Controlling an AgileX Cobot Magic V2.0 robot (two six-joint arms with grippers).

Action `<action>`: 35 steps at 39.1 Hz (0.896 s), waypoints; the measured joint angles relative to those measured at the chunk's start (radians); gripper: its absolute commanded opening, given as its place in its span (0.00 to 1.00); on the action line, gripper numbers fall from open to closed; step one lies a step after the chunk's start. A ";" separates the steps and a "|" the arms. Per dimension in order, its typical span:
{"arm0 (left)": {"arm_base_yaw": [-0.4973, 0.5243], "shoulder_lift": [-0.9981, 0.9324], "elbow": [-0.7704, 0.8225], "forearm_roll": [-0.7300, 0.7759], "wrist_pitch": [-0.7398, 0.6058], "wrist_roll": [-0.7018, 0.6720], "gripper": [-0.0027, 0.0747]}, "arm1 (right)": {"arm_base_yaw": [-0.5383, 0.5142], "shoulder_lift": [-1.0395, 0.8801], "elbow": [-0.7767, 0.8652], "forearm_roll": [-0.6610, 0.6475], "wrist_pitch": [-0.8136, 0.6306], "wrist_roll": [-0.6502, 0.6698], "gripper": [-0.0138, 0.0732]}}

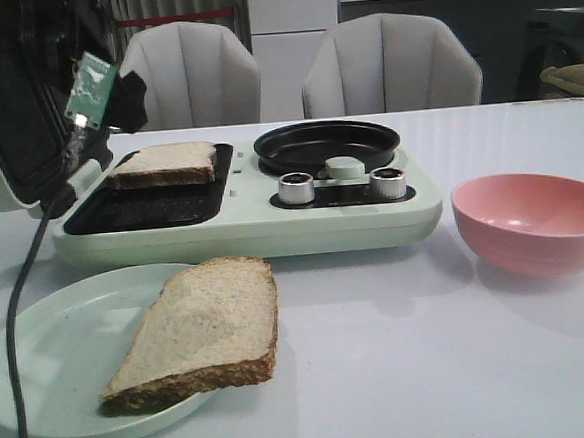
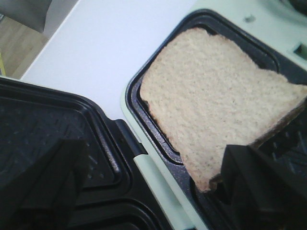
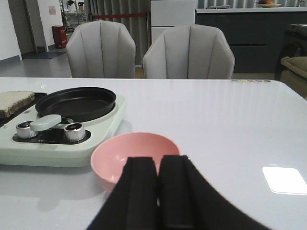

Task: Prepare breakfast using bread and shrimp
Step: 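Withdraw the left gripper upward away from the sandwich maker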

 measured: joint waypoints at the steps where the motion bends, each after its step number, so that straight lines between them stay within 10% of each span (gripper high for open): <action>1: 0.000 -0.014 0.000 -0.011 0.007 0.000 0.82 | 0.000 0.000 0.000 0.000 0.000 0.000 0.33; 35: 0.134 -0.786 0.278 -0.494 0.187 0.172 0.82 | 0.000 0.000 0.000 0.000 0.000 0.000 0.33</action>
